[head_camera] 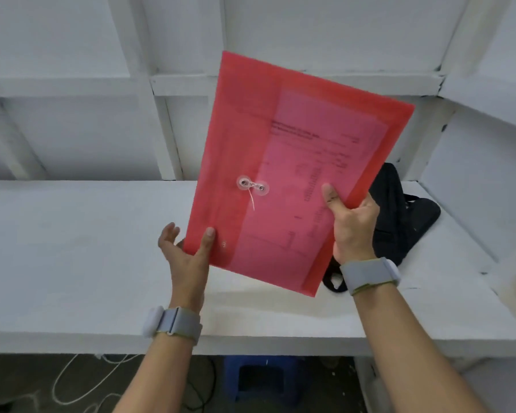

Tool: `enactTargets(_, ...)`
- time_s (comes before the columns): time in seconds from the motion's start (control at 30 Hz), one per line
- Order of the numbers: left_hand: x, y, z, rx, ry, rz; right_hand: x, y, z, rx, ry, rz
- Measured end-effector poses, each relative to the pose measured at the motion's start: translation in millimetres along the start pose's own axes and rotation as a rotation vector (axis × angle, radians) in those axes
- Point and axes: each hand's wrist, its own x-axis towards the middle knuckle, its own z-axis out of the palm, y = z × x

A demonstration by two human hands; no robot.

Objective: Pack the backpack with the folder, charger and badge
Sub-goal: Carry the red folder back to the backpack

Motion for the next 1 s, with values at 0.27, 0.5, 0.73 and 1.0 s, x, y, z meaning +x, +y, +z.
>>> enactTargets(0.27, -2.3, 37.7, 58.4, -0.626, -0.435, -0.135, 22.8, 6.2, 7.6, 0.285, 0.274, 0.279)
enactTargets(0.5, -3.5, 40.5, 77.4, -0.032, -0.421, 0.112, 42.9, 10.7, -25.7, 0.158, 0.277, 0.251)
enactTargets(0.73, 11.9, 29.5, 84.0, 0.038, -0.227, 0.185, 62.5, 35.8, -64.2, -0.306, -0.100, 0.422)
enactTargets(1.0, 29.9, 24.9, 78.2, -0.382, -0.011, -0.024, 60.2, 63.1, -138.6, -1.451, -0.897, 0.221)
